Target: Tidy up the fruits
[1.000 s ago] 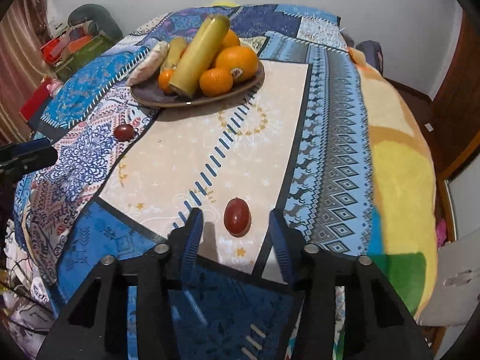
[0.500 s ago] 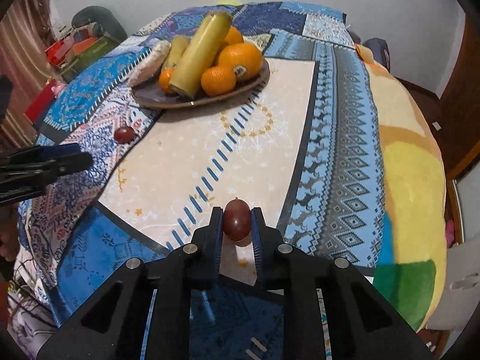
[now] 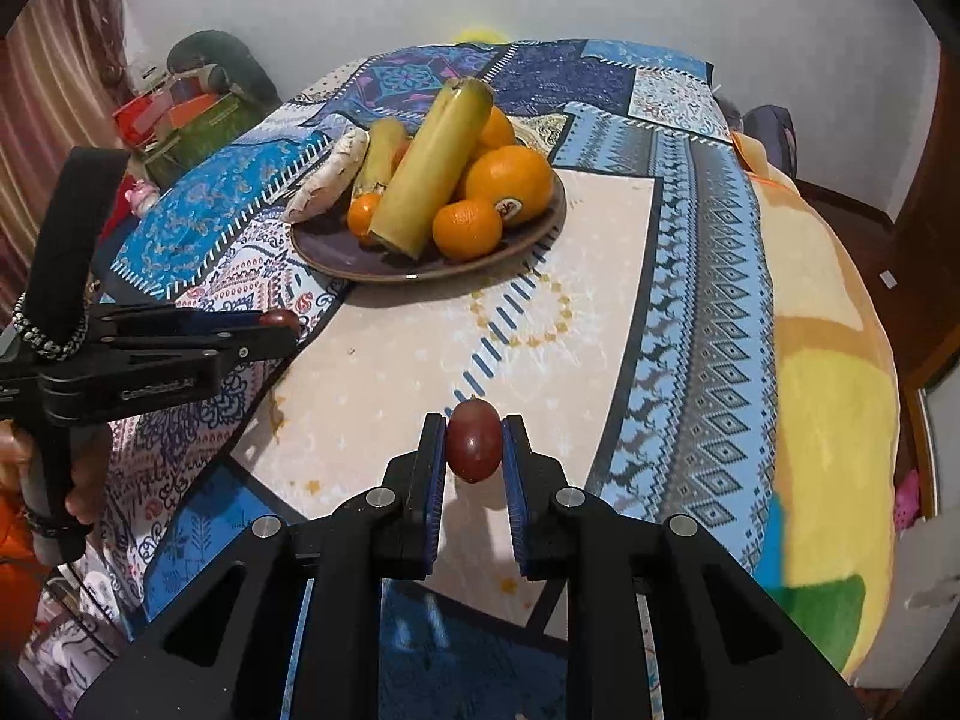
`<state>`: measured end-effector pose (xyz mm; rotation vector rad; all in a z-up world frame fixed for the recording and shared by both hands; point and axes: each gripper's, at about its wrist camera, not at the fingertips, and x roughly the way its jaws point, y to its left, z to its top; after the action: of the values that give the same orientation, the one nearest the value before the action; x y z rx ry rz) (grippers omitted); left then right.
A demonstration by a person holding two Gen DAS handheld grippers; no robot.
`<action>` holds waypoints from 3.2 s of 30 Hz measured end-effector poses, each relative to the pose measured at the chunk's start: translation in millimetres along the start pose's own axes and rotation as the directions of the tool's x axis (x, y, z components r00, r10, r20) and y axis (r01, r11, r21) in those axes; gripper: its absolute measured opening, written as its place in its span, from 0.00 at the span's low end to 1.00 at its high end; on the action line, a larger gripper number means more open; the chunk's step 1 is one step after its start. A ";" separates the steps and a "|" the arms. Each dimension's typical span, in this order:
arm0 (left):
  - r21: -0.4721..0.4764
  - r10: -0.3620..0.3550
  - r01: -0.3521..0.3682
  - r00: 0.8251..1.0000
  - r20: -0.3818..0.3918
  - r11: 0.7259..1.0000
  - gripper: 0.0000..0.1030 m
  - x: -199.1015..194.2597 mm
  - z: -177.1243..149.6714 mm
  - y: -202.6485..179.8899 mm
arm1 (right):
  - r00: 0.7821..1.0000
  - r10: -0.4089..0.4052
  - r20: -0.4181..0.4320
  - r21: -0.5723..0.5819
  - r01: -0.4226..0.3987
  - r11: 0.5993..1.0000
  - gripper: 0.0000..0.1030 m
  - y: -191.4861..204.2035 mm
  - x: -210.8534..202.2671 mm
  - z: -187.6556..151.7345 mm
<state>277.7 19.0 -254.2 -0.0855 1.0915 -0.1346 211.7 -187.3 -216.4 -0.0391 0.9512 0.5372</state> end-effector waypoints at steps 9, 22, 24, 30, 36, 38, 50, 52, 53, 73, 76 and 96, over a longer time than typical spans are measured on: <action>-0.023 0.005 -0.004 0.998 0.057 1.000 0.24 -21.8 6.9 11.1 | 0.999 0.027 0.020 -0.027 -0.027 0.999 0.16 11.2 7.4 19.9; -0.023 -0.032 0.035 0.990 0.137 0.999 0.24 -35.6 40.1 20.6 | 0.995 0.077 0.060 -0.100 -0.071 0.992 0.16 47.5 30.7 62.0; -0.020 -0.040 0.043 0.990 0.137 0.999 0.24 -31.4 43.6 20.8 | 0.995 0.079 0.063 -0.107 -0.072 0.992 0.16 50.6 35.2 67.7; -0.012 -0.066 0.068 0.990 0.127 0.998 0.24 -18.0 49.4 19.8 | 0.994 0.083 0.068 -0.128 -0.074 0.989 0.17 53.6 45.9 81.3; -0.012 -0.076 0.078 0.991 0.108 0.997 0.28 -7.1 50.9 19.7 | 0.994 0.082 0.078 -0.129 -0.071 0.989 0.22 50.7 45.9 88.6; -0.016 -0.072 0.074 0.991 0.110 0.997 0.29 -6.2 50.3 20.5 | 0.993 0.080 0.082 -0.124 -0.070 0.990 0.27 48.2 45.8 89.5; -0.006 -0.034 0.036 0.971 0.237 0.999 0.30 -73.9 41.1 10.7 | 0.983 0.057 0.172 -0.089 -0.042 0.995 0.27 43.8 -0.2 92.2; -0.005 -0.021 0.024 0.958 0.285 1.000 0.30 -98.6 38.4 6.4 | 0.976 0.048 0.213 -0.087 -0.029 0.996 0.27 46.4 -20.4 92.7; -0.003 -0.015 0.016 0.949 0.313 1.000 0.30 -112.6 36.9 4.0 | 0.972 0.043 0.233 -0.088 -0.023 0.996 0.27 48.0 -30.9 92.7; 0.014 0.064 -0.110 0.669 0.741 0.994 0.59 -341.1 -50.9 -63.7 | 0.754 0.025 0.657 -0.086 0.042 0.995 0.43 101.2 -252.0 38.3; 0.009 0.068 -0.114 0.654 0.753 0.993 0.67 -347.8 -59.8 -66.3 | 0.737 0.010 0.676 -0.076 0.057 0.995 0.55 105.2 -257.4 29.6; 0.000 0.088 -0.143 0.607 0.789 0.990 1.00 -364.8 -83.6 -80.3 | 0.674 -0.115 0.730 0.003 0.165 0.986 1.00 108.0 -269.2 2.3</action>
<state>32.4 -5.5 38.6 -0.0082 0.1839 -0.0017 40.6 -205.8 17.0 0.0462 0.1320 0.3823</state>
